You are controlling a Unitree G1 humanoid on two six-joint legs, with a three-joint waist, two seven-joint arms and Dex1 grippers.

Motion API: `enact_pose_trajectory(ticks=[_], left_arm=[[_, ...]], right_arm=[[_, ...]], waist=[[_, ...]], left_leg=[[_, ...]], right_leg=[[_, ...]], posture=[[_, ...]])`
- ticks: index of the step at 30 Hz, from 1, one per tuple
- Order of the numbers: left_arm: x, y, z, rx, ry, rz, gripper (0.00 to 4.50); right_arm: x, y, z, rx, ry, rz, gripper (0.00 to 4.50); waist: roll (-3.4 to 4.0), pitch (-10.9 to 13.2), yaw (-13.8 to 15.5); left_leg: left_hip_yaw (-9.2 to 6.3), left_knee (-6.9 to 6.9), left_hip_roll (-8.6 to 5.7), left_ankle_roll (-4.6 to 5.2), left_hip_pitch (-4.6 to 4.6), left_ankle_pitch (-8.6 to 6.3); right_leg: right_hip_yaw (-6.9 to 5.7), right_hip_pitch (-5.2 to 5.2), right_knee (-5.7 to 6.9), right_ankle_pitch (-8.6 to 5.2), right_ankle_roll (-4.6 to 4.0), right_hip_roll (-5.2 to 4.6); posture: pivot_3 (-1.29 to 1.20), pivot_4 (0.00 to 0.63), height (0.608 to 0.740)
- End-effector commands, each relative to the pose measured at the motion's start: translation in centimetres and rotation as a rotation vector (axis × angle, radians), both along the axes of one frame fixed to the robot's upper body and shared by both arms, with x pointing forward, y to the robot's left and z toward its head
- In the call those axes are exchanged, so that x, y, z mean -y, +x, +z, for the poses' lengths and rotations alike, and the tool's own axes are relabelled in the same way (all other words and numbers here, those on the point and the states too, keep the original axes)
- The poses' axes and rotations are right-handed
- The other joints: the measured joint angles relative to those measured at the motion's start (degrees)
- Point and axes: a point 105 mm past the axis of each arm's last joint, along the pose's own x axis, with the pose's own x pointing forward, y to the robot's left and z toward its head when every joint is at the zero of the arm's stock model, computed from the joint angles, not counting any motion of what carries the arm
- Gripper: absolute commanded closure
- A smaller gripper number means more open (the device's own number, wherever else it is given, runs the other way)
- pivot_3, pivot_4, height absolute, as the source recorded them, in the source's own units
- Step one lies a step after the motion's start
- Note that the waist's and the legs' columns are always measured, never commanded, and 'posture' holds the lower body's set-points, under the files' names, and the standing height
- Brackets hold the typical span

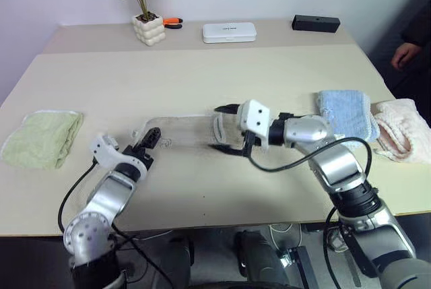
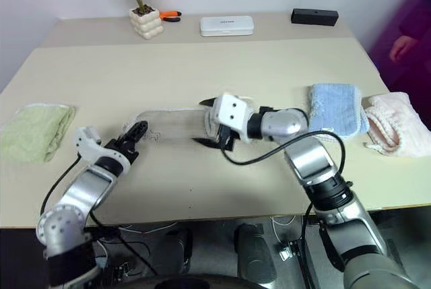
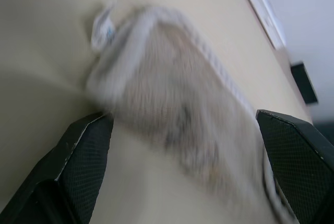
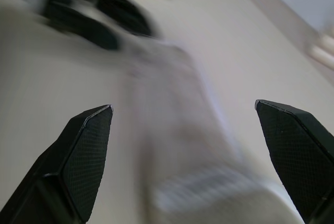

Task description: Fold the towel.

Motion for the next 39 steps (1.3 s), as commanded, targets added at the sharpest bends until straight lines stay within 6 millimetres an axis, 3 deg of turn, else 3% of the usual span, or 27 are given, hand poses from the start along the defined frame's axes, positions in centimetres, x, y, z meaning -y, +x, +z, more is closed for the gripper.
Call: enact_pose_trajectory(ticks=[1, 5, 11, 19, 22, 25, 28, 31, 35, 39], left_arm=[[-0.9, 0.9, -0.7, -0.045, -0.042, 0.044, 0.00], [-0.9, 1.6, -0.6, -0.046, -0.049, 0.042, 1.36], [-2.7, 2.2, 1.2, 0.046, -0.028, 0.112, 4.48], [-8.0, 0.9, 9.0, 0.378, 0.192, 0.197, 4.48], [-7.3, 0.7, 11.3, 0.456, 0.324, 0.100, 4.48], [-4.0, 0.7, 12.3, 0.513, 0.497, -0.109, 4.48], [0.8, 0.4, 11.9, 0.566, 0.605, -0.367, 4.48], [4.8, -0.3, 10.1, 0.577, 0.714, -0.595, 4.48], [6.8, 0.3, 6.5, 0.497, 0.822, -0.754, 4.48], [8.3, 0.8, 4.5, 0.477, 0.848, -0.839, 4.48]], right_arm=[[-0.5, -0.8, 1.0, 0.040, 0.024, 0.021, 0.04], [-0.7, -1.1, 1.0, 0.035, 0.026, 0.018, 0.00], [-0.6, -1.4, 0.9, 0.025, 0.030, 0.002, 0.00], [0.7, -0.9, 0.9, 0.028, 0.012, -0.059, 0.00], [1.2, -0.4, 0.9, 0.028, 0.007, -0.081, 0.00], [1.6, 0.2, 0.8, 0.025, 0.010, -0.107, 0.00], [2.0, 0.7, 0.6, 0.021, 0.014, -0.136, 0.00], [2.3, 0.9, 0.5, 0.017, 0.019, -0.159, 0.00], [2.6, 1.0, 0.3, 0.013, 0.025, -0.183, 0.00], [2.9, 1.0, 0.1, 0.014, 0.023, -0.204, 0.00]], waist=[[0.00, 0.00, 0.17], [0.00, -0.01, 0.77], [-0.03, 0.01, 1.26], [-0.04, 0.02, 1.06], [-0.05, 0.03, 1.22], [-0.07, 0.04, 1.31], [-0.07, 0.04, 1.25], [-0.06, 0.04, 1.16], [-0.04, 0.05, 0.86], [-0.04, 0.05, 0.94]], left_leg=[[-0.01, 0.00, -0.01, -0.01, 0.01, 0.01], [-0.04, -0.01, -0.01, -0.03, 0.03, 0.01], [-0.05, -0.01, -0.02, -0.04, -0.04, 0.02], [-0.05, -0.06, -0.01, -0.05, -0.07, 0.02], [-0.05, -0.08, -0.01, -0.05, -0.08, 0.02], [-0.07, -0.08, -0.02, -0.05, -0.12, 0.02], [-0.09, -0.10, -0.04, -0.06, -0.16, 0.03], [-0.08, -0.13, -0.05, -0.06, -0.20, 0.02], [-0.08, -0.24, -0.03, -0.05, -0.19, 0.02], [-0.12, -0.24, -0.01, -0.04, -0.19, 0.01]], right_leg=[[0.00, 0.01, 0.00, 0.00, 0.00, 0.00], [-0.04, 0.04, -0.01, 0.00, -0.01, 0.00], [-0.05, 0.02, -0.10, 0.00, -0.01, 0.00], [-0.06, -0.02, -0.12, -0.06, -0.13, 0.00], [-0.07, -0.01, -0.18, -0.07, -0.14, -0.01], [-0.07, 0.04, -0.31, -0.08, -0.16, 0.00], [-0.07, 0.15, -0.58, -0.07, -0.20, 0.00], [-0.05, 0.20, -0.76, -0.05, -0.18, -0.01], [-0.04, 0.13, -0.76, -0.02, -0.12, 0.03], [-0.04, 0.13, -0.75, -0.03, -0.13, 0.07]], posture=[[0.00, 0.150, 0.737], [0.00, 0.150, 0.737], [0.00, 0.150, 0.737], [0.00, 0.150, 0.737], [0.00, 0.150, 0.737], [0.00, 0.150, 0.737], [0.00, 0.150, 0.737], [0.00, 0.150, 0.737], [0.00, 0.150, 0.737], [0.00, 0.150, 0.737]])
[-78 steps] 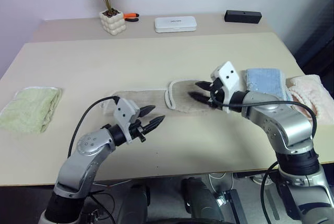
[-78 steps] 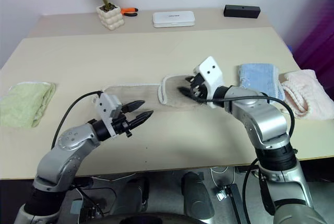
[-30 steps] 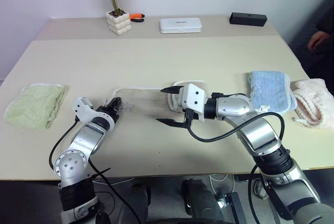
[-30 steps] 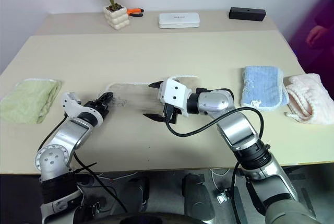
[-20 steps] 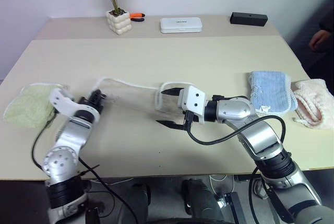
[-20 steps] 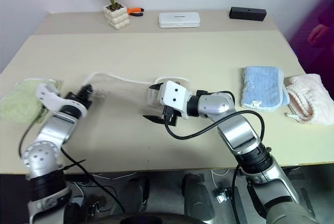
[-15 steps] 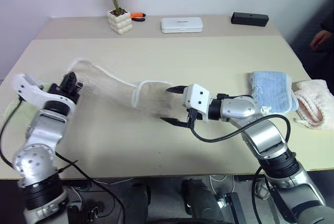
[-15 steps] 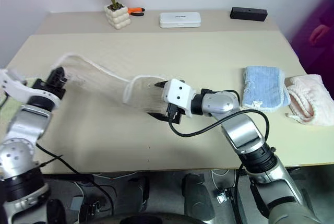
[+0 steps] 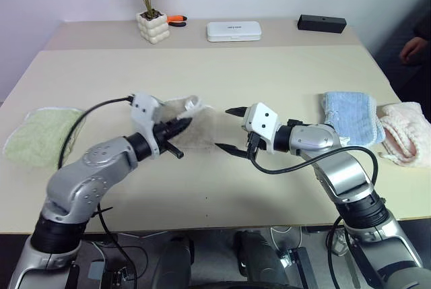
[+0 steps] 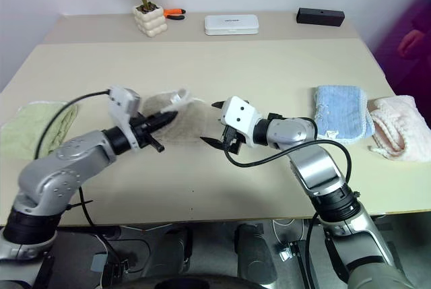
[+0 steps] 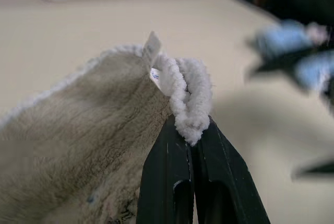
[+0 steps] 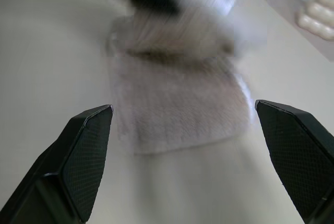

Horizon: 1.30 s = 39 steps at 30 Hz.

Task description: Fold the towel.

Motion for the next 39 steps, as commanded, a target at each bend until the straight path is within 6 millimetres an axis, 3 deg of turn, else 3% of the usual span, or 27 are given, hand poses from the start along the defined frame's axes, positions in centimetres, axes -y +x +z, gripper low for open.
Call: enact_pose_trajectory(ticks=[1, 5, 8, 10, 13, 14, 15, 16, 17, 19, 20, 22, 23, 26, 30, 32, 36, 39], left_arm=[[1.1, 0.4, -0.5, 0.012, 0.026, -0.047, 4.48], [1.9, -0.2, -1.1, -0.016, 0.009, -0.104, 4.48], [1.6, -0.4, -0.6, -0.014, -0.019, -0.104, 3.66], [0.8, -1.1, 0.8, 0.000, -0.088, -0.114, 2.81], [-1.4, -2.4, 3.2, 0.031, -0.201, -0.114, 2.81], [-1.8, -2.7, 3.6, 0.036, -0.221, -0.110, 2.75], [-2.3, -3.1, 4.1, 0.041, -0.249, -0.108, 2.75], [-3.5, -3.1, 5.4, 0.077, -0.332, -0.067, 3.19], [-4.3, -3.1, 6.3, 0.104, -0.391, -0.037, 3.28], [-6.8, -2.2, 7.0, 0.146, -0.433, 0.110, 4.00], [-7.9, -1.5, 6.8, 0.155, -0.408, 0.190, 4.47], [-9.2, -0.1, 6.1, 0.170, -0.305, 0.315, 4.50], [-9.4, 0.2, 5.9, 0.175, -0.278, 0.340, 4.50], [-7.3, 1.6, 2.9, 0.125, -0.113, 0.321, 4.50], [-4.9, 2.5, 0.2, 0.098, -0.009, 0.266, 4.50], [-4.5, 2.8, -0.8, 0.068, -0.005, 0.270, 4.50], [-4.3, 2.6, -6.3, -0.044, 0.163, 0.266, 4.50], [-4.5, 2.5, -6.6, -0.037, 0.127, 0.283, 4.50]], right_arm=[[0.3, -0.1, 1.0, 0.050, 0.014, -0.017, 0.00], [0.7, 0.1, 0.9, 0.054, 0.013, -0.045, 0.00], [1.0, 0.3, 0.7, 0.055, 0.008, -0.059, 0.00], [1.2, 0.4, 0.7, 0.058, 0.003, -0.068, 0.00], [1.5, 0.8, 0.9, 0.061, 0.001, -0.087, 0.00], [1.6, 0.9, 0.9, 0.062, 0.002, -0.092, 0.55], [1.7, 1.0, 1.0, 0.063, 0.004, -0.098, 0.83], [1.7, 1.3, 1.2, 0.063, 0.018, -0.109, 1.41], [1.8, 1.4, 1.4, 0.062, 0.029, -0.116, 1.81], [1.5, 1.9, 2.1, 0.061, 0.067, -0.128, 2.77], [1.1, 2.0, 2.6, 0.053, 0.099, -0.122, 3.27], [-0.4, 2.1, 3.6, 0.036, 0.161, -0.098, 4.24], [-0.7, 2.1, 3.8, 0.031, 0.175, -0.093, 4.41], [-4.3, 2.4, 2.9, -0.009, 0.190, -0.064, 4.41], [-6.4, 3.6, 0.6, -0.077, 0.164, -0.099, 4.41], [-6.7, 3.9, -0.6, -0.100, 0.131, -0.110, 4.41], [-6.0, 4.9, -6.5, -0.200, -0.014, -0.216, 4.41], [-5.1, 4.8, -7.4, -0.203, -0.023, -0.239, 4.41]], waist=[[0.00, 0.00, 0.09], [-0.01, 0.00, 0.13], [-0.01, 0.00, 0.05], [-0.01, 0.00, 0.00], [-0.01, 0.02, -0.17], [-0.01, 0.02, -0.21], [0.00, 0.03, -0.10], [0.00, 0.03, -0.01], [0.00, 0.03, 0.03], [-0.02, 0.04, 0.18], [-0.03, 0.04, 0.17], [-0.03, 0.03, 0.14], [-0.02, 0.04, 0.11], [-0.03, 0.02, 0.09], [-0.03, 0.03, 0.17], [-0.03, 0.03, 0.19], [0.01, -0.01, -0.06], [0.14, -0.12, -0.05]], left_leg=[[0.00, 0.02, 0.00, 0.00, -0.02, 0.00], [0.00, 0.03, -0.01, 0.00, -0.05, 0.00], [0.00, 0.03, 0.00, 0.00, -0.05, 0.00], [-0.01, 0.03, 0.00, 0.00, -0.04, 0.00], [-0.01, 0.02, 0.01, 0.01, -0.04, 0.00], [-0.01, 0.02, 0.02, 0.01, -0.04, -0.01], [-0.01, 0.01, 0.03, 0.01, -0.03, -0.01], [-0.01, 0.02, 0.03, 0.01, -0.03, -0.01], [-0.01, 0.04, 0.03, 0.01, -0.02, -0.01], [-0.01, 0.11, 0.02, 0.01, -0.03, -0.01], [-0.02, 0.12, 0.02, 0.01, -0.03, -0.01], [-0.02, 0.11, 0.01, 0.01, 0.00, 0.00], [-0.02, 0.10, 0.01, 0.01, 0.01, 0.00], [-0.02, 0.07, 0.01, 0.00, 0.00, 0.00], [-0.02, 0.04, 0.00, 0.00, -0.02, 0.00], [-0.01, 0.05, -0.01, 0.00, -0.04, 0.00], [-0.01, 0.01, -0.01, 0.00, 0.02, 0.00], [-0.01, 0.00, 0.00, 0.00, 0.04, 0.00]], right_leg=[[0.00, 0.00, 0.00, -0.01, -0.01, 0.00], [0.00, -0.01, -0.02, 0.03, 0.06, -0.02], [0.00, -0.01, -0.01, 0.03, 0.06, -0.03], [0.00, -0.01, -0.01, 0.04, 0.08, -0.03], [0.00, -0.02, 0.00, 0.05, 0.09, -0.04], [0.00, -0.04, 0.01, 0.05, 0.09, -0.03], [0.00, -0.04, 0.03, 0.05, 0.09, -0.03], [-0.01, -0.03, 0.03, 0.04, 0.09, -0.03], [-0.01, -0.01, 0.03, 0.04, 0.08, -0.03], [-0.02, 0.02, 0.03, 0.03, 0.06, -0.05], [-0.02, 0.03, 0.03, 0.03, 0.05, -0.05], [-0.01, 0.05, 0.04, 0.04, 0.05, -0.04], [-0.01, 0.04, 0.04, 0.05, 0.07, -0.03], [-0.01, 0.04, 0.03, 0.06, 0.10, -0.02], [-0.02, 0.01, 0.04, 0.07, 0.10, -0.02], [-0.02, 0.00, 0.03, 0.07, 0.10, -0.04], [-0.02, -0.01, 0.05, 0.07, 0.11, -0.03], [-0.01, -0.01, 0.09, 0.07, 0.11, -0.03]], posture=[[0.00, 0.150, 0.737], [0.00, 0.150, 0.737], [0.00, 0.150, 0.737], [0.00, 0.150, 0.737], [0.00, 0.150, 0.737], [0.00, 0.150, 0.737], [0.00, 0.150, 0.737], [0.00, 0.150, 0.737], [0.00, 0.150, 0.737], [0.00, 0.150, 0.737], [0.00, 0.150, 0.737], [0.00, 0.150, 0.737], [0.00, 0.150, 0.737], [0.00, 0.150, 0.737], [0.00, 0.150, 0.737], [0.00, 0.150, 0.737], [0.00, 0.150, 0.737], [0.00, 0.150, 0.737]])
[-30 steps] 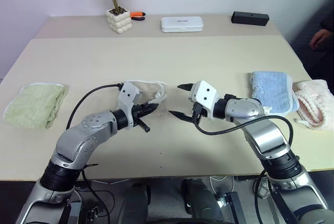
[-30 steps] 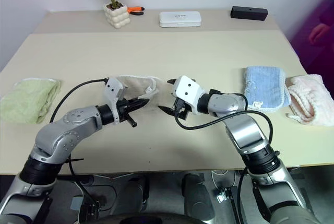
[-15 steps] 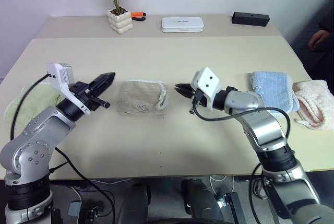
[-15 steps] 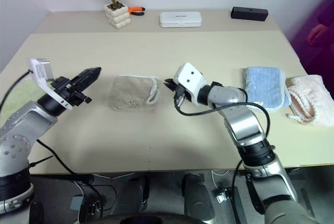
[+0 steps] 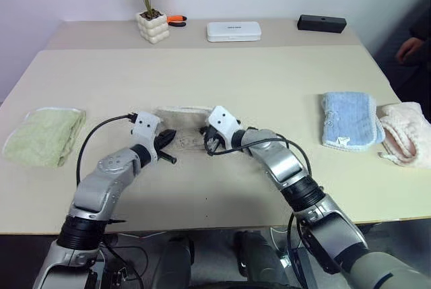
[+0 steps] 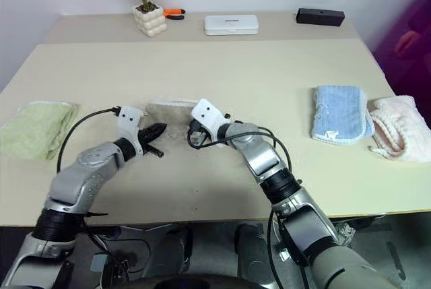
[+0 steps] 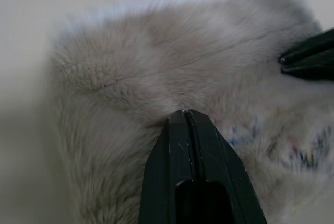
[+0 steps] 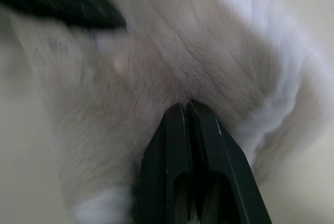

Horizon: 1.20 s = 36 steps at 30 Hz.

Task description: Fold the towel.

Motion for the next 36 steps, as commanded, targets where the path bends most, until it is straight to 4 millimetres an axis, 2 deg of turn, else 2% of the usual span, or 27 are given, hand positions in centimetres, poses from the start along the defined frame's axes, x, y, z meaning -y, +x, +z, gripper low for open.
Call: enact_pose_trajectory(ticks=[1, 3, 6, 8, 11, 13, 14, 17, 21, 23, 26, 29, 36], left_arm=[[-0.5, -0.4, -0.5, 0.020, -0.009, 0.010, 4.50], [-0.4, -0.8, 1.5, 0.109, -0.088, -0.002, 4.50], [-1.5, -1.7, 4.2, 0.212, -0.185, 0.017, 4.50], [-2.5, -2.3, 4.9, 0.243, -0.187, 0.029, 4.50], [-4.4, -4.1, 5.2, 0.278, -0.095, -0.005, 4.50], [-4.8, -4.7, 5.4, 0.284, -0.077, -0.025, 4.50], [-5.0, -5.1, 5.4, 0.273, -0.081, -0.045, 4.50], [-5.1, -6.0, 5.6, 0.254, -0.081, -0.084, 4.50], [-5.0, -6.2, 5.7, 0.265, -0.079, -0.083, 4.50], [-5.0, -6.3, 5.7, 0.263, -0.078, -0.077, 4.50], [-4.9, -6.3, 5.9, 0.269, -0.097, -0.058, 4.50], [-4.7, -6.5, 5.7, 0.264, -0.092, -0.059, 4.50], [-4.4, -6.7, 5.5, 0.252, -0.093, -0.063, 4.50]], right_arm=[[0.8, -0.2, -0.5, 0.008, -0.003, -0.022, 4.41], [1.1, -0.4, 1.5, 0.008, 0.095, -0.019, 4.41], [2.2, -1.2, 3.9, -0.035, 0.197, -0.003, 3.68], [3.0, -1.6, 4.7, -0.063, 0.228, -0.015, 2.69], [4.3, -1.6, 5.3, -0.170, 0.323, -0.108, 1.21], [4.5, -1.7, 5.3, -0.213, 0.346, -0.132, 0.19], [4.4, -1.7, 4.8, -0.265, 0.361, -0.150, 0.03], [4.0, -1.2, 2.9, -0.382, 0.378, -0.218, 0.03], [2.8, -0.8, 2.0, -0.493, 0.441, -0.245, 0.03], [2.1, -0.8, 1.8, -0.527, 0.462, -0.241, 0.03], [-0.2, -1.3, 2.6, -0.574, 0.509, -0.164, 0.03], [-1.1, -1.6, 3.1, -0.594, 0.532, -0.132, 0.91], [-1.8, -1.9, 4.6, -0.596, 0.586, -0.093, 4.39]], waist=[[0.06, -0.06, 0.04], [0.06, -0.06, 0.06], [0.05, -0.01, 0.17], [0.04, -0.01, 0.18], [0.04, -0.01, -0.23], [0.06, 0.00, -0.40], [0.06, 0.01, -0.44], [0.05, 0.00, -0.83], [0.06, 0.01, -1.10], [0.06, 0.01, -1.33], [0.07, 0.01, -1.50], [0.07, 0.01, -1.48], [0.07, 0.01, -1.32]], left_leg=[[0.00, 0.01, 0.00, 0.00, 0.05, 0.00], [-0.01, 0.02, 0.00, 0.00, 0.06, 0.00], [-0.02, 0.05, 0.00, 0.00, -0.05, 0.00], [-0.04, 0.05, 0.00, 0.00, -0.09, 0.00], [-0.03, 0.03, 0.02, 0.01, -0.02, -0.01], [-0.03, -0.01, 0.03, 0.01, -0.02, 0.00], [-0.02, -0.01, 0.03, 0.01, -0.02, -0.01], [-0.03, 0.00, 0.03, 0.01, -0.04, -0.01], [-0.02, 0.01, 0.02, 0.01, -0.06, -0.01], [-0.02, 0.00, 0.03, 0.01, -0.05, -0.01], [-0.02, -0.03, 0.05, 0.03, -0.04, -0.01], [-0.03, -0.04, 0.07, 0.03, -0.05, -0.02], [-0.02, -0.01, 0.06, 0.03, -0.08, -0.02]], right_leg=[[0.00, 0.05, 0.01, 0.00, 0.00, 0.00], [0.00, 0.07, 0.02, 0.00, 0.00, 0.00], [0.00, 0.00, 0.02, 0.00, 0.01, -0.02], [-0.01, -0.03, 0.02, 0.00, 0.01, -0.03], [-0.01, -0.01, 0.04, 0.00, -0.01, -0.01], [-0.01, -0.03, 0.06, -0.02, -0.02, 0.02], [-0.01, -0.04, 0.06, -0.03, -0.05, 0.01], [-0.01, -0.03, 0.05, -0.09, -0.15, 0.00], [-0.01, -0.03, 0.04, -0.07, -0.13, -0.01], [-0.01, -0.03, 0.05, -0.02, -0.04, 0.00], [-0.01, -0.07, 0.07, -0.01, -0.02, 0.03], [-0.01, -0.11, 0.09, -0.01, -0.02, 0.06], [-0.01, -0.10, 0.06, -0.02, -0.03, 0.04]], posture=[[0.00, 0.150, 0.737], [0.00, 0.150, 0.737], [0.00, 0.150, 0.737], [0.00, 0.150, 0.737], [0.00, 0.150, 0.737], [0.00, 0.150, 0.737], [0.00, 0.150, 0.737], [0.00, 0.150, 0.737], [0.00, 0.150, 0.737], [0.00, 0.150, 0.737], [0.00, 0.150, 0.737], [0.00, 0.150, 0.737], [0.00, 0.150, 0.737]])
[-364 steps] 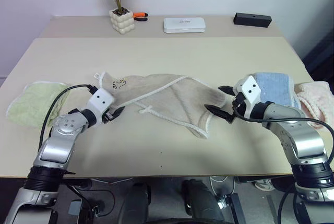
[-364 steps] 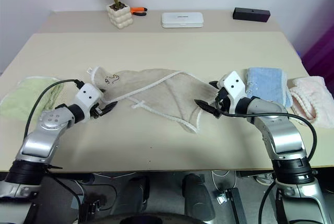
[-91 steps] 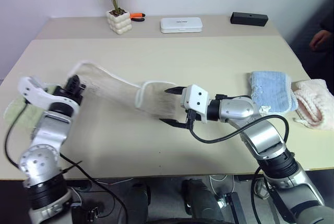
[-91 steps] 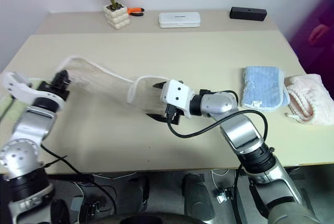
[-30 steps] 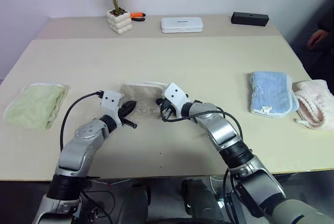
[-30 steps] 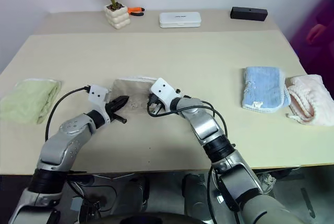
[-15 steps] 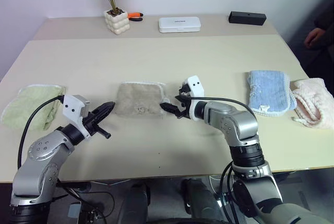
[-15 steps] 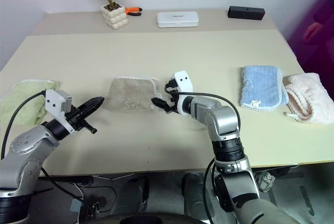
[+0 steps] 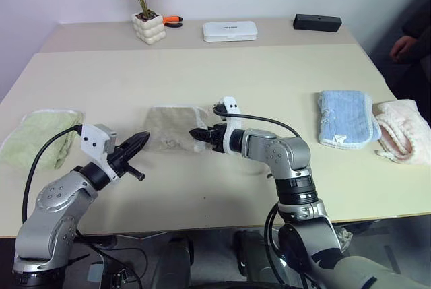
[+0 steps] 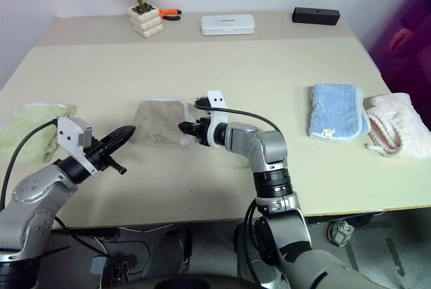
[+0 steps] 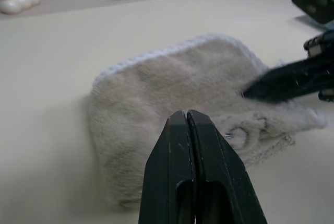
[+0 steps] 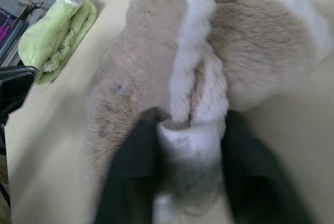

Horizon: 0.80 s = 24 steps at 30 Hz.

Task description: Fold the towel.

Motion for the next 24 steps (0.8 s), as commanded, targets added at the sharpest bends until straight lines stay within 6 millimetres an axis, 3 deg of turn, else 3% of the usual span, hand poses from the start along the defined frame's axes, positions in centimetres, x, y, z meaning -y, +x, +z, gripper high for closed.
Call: enact_pose_trajectory(ticks=[1, 5, 7, 9, 13, 16, 19, 24], left_arm=[[0.5, -0.2, 1.0, 0.042, 0.006, -0.011, 4.50], [1.0, -0.2, 1.1, 0.045, 0.001, -0.021, 4.50], [2.0, 0.1, 1.0, 0.047, -0.017, -0.050, 4.50], [3.1, 0.6, 0.7, 0.039, -0.029, -0.086, 4.50], [5.5, 1.8, 0.5, 0.033, -0.051, -0.172, 4.50], [6.8, 2.4, 0.6, 0.035, -0.066, -0.219, 4.50], [8.3, 2.9, 0.7, 0.032, -0.069, -0.294, 4.50], [9.3, 3.2, 0.4, 0.022, -0.071, -0.344, 4.50]], right_arm=[[0.1, 0.2, 3.2, 0.081, 0.089, -0.007, 4.45], [2.4, 1.1, 5.8, 0.183, 0.139, -0.097, 4.45], [8.6, 3.2, 8.9, 0.299, 0.158, -0.335, 4.45], [14.7, 4.0, 11.2, 0.374, 0.158, -0.557, 4.45], [22.5, 3.0, 13.4, 0.431, 0.148, -0.817, 4.45], [26.0, 2.0, 14.2, 0.434, 0.175, -0.943, 4.45], [30.2, -0.1, 12.5, 0.341, 0.196, -1.145, 4.45], [31.5, -3.1, 7.4, 0.147, 0.136, -1.265, 4.45]], waist=[[0.00, 0.00, -0.04], [0.02, 0.01, 0.00], [0.05, 0.03, 0.26], [0.07, 0.05, 1.25], [0.06, 0.04, 1.72], [0.08, 0.04, 0.54], [0.11, 0.04, 0.07], [0.15, 0.02, -0.05]], left_leg=[[0.00, -0.01, 0.00, 0.00, 0.00, 0.00], [0.00, -0.02, 0.00, 0.00, -0.03, 0.00], [0.00, -0.02, 0.00, 0.00, -0.03, 0.00], [-0.01, 0.05, -0.07, 0.00, -0.12, 0.00], [-0.01, 0.04, -0.14, 0.01, -0.19, 0.00], [0.00, -0.02, -0.09, 0.04, -0.13, -0.02], [0.02, -0.08, -0.04, 0.10, -0.01, -0.05], [0.00, -0.06, -0.03, 0.12, -0.02, -0.05]], right_leg=[[0.00, -0.01, 0.00, 0.00, 0.00, 0.01], [0.00, -0.03, 0.00, 0.00, 0.01, 0.01], [0.00, -0.03, 0.00, 0.00, 0.01, 0.01], [-0.03, -0.02, -0.03, 0.00, 0.00, -0.07], [-0.01, 0.06, -0.26, -0.02, -0.02, -0.10], [0.03, 0.01, -0.18, 0.01, 0.03, -0.02], [0.09, -0.01, 0.00, 0.01, 0.02, 0.04], [0.12, -0.01, 0.01, 0.00, 0.02, 0.06]], posture=[[0.00, 0.150, 0.737], [0.00, 0.150, 0.737], [0.00, 0.150, 0.737], [0.00, 0.150, 0.737], [0.00, 0.150, 0.737], [0.00, 0.150, 0.737], [0.00, 0.150, 0.737], [0.00, 0.150, 0.737]])
